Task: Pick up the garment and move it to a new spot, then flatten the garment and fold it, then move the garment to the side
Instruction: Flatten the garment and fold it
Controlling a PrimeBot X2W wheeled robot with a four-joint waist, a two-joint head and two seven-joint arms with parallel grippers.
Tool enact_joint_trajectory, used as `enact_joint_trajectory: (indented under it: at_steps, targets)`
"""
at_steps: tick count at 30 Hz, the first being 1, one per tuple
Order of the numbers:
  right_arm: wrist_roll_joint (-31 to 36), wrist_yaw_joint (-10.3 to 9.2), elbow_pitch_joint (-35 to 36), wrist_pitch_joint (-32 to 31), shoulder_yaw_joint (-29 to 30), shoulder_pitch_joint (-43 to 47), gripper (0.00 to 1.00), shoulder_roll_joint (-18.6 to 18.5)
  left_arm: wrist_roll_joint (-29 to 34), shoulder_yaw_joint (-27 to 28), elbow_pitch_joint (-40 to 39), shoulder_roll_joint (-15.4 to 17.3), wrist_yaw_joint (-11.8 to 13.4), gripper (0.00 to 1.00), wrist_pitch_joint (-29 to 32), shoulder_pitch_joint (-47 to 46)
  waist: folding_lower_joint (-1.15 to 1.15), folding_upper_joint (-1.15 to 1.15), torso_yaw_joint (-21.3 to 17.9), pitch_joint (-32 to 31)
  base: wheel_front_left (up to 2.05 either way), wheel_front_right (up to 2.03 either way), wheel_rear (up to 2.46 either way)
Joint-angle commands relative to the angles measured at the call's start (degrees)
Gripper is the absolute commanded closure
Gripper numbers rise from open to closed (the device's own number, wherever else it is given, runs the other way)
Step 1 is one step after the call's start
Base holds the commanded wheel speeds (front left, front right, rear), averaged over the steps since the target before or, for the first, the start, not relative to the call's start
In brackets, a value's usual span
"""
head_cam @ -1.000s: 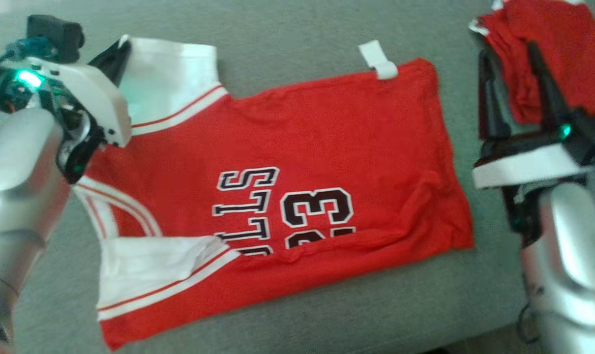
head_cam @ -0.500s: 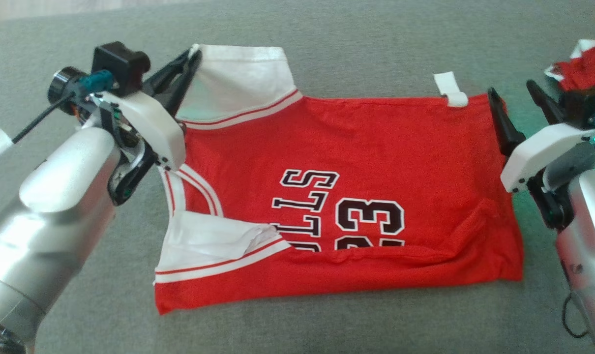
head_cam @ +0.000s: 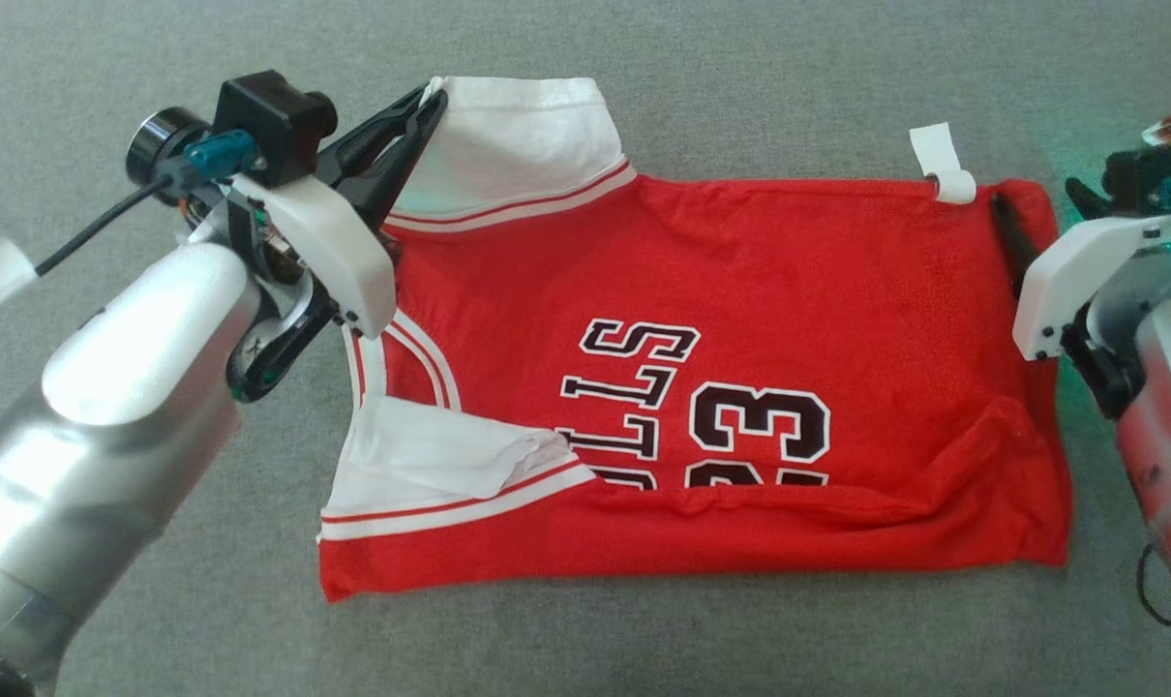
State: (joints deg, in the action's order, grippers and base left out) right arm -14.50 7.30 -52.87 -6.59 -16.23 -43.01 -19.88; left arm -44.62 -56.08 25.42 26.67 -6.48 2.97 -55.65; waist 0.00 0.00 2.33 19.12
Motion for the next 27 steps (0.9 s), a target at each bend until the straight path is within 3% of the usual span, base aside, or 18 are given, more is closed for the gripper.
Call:
enact_joint_trajectory:
  at_steps: [1,3,4,5,6,20,27]
  targets:
    - [0.2,0.19,0.1,-0.5,-1.3,-1.4,0.00,0.1,0.5,2.1,-1.7,2.5,0.6,1.00,0.2,-3.4,0.00,0.00,0.2,0.5,0.00,0.00,0.00]
    - [0.0,0.19,-1.4,-1.2,-2.5,-2.3,0.00,0.4,0.6,2.0,-2.0,2.5,0.8,1.00,0.4,-3.6,0.00,0.00,0.3,0.8,0.00,0.00,0.00]
    - [-0.5,0.19,-2.0,-1.7,-3.1,-2.6,0.07,0.7,0.5,2.0,-2.2,2.4,0.8,1.00,0.5,-3.7,0.00,0.00,0.3,1.0,0.00,0.00,0.00]
    - [-1.0,0.19,-2.6,-2.2,-3.7,-3.0,0.75,0.8,0.5,1.9,-2.2,2.4,0.9,1.00,0.6,-3.8,0.00,0.00,0.3,1.1,0.00,0.00,0.00]
    - [-1.2,0.19,-3.0,-2.4,-4.4,-3.3,1.00,0.8,0.5,1.9,-2.2,2.4,0.9,1.00,0.7,-3.8,0.00,0.00,0.2,1.1,0.00,0.00,0.00]
    - [-8.7,0.19,-1.2,5.3,-6.9,-10.8,1.00,1.4,-3.5,5.9,4.1,3.8,1.9,1.00,-2.7,-3.1,0.00,0.00,-3.8,-1.3,0.00,0.00,0.00]
    - [-12.1,0.19,-1.6,8.5,-7.9,-16.8,1.00,1.3,-3.4,8.5,9.6,1.9,2.4,1.00,-7.8,-7.4,0.00,0.00,-5.1,-0.1,0.00,0.00,0.00]
